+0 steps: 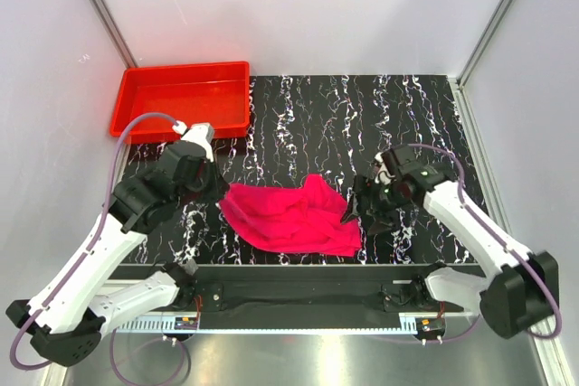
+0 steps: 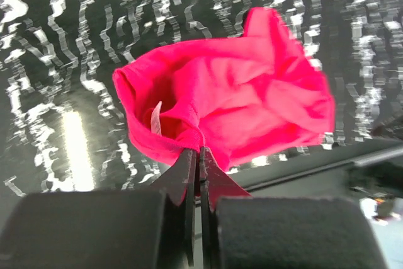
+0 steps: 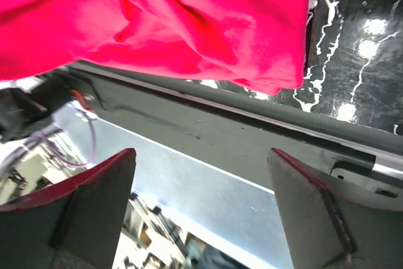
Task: Fold and stack the t-shirts
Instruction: Flatten the tshirt out
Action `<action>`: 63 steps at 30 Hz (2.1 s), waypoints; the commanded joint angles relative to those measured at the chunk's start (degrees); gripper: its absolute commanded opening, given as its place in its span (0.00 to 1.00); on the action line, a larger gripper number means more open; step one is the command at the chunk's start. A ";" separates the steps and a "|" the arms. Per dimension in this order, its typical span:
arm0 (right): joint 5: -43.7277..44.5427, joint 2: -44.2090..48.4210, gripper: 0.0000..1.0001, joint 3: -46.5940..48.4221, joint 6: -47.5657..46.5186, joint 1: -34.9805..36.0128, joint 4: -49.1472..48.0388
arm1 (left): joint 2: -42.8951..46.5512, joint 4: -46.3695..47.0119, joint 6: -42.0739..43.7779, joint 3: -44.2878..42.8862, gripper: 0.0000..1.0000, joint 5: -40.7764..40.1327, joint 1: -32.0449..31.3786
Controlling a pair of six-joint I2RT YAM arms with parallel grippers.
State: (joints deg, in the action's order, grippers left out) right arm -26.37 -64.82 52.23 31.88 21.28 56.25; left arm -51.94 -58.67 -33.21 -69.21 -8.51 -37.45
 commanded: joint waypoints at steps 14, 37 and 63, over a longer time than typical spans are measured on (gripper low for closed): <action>23.99 -20.43 0.61 1.56 3.28 12.39 -9.40 | 5.62 1.99 -0.71 4.00 0.00 -4.49 0.36; 42.61 13.48 0.00 25.87 5.65 12.47 12.02 | 16.86 0.75 0.33 -8.56 0.00 -5.02 0.36; 54.67 -2.17 0.00 51.75 -2.35 12.21 9.75 | 13.01 2.52 -0.01 -10.48 0.00 -18.73 0.36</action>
State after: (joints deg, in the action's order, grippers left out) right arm 23.99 -75.18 101.34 29.28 33.45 65.12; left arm -41.71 -61.63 -35.18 -72.49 -24.97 -37.39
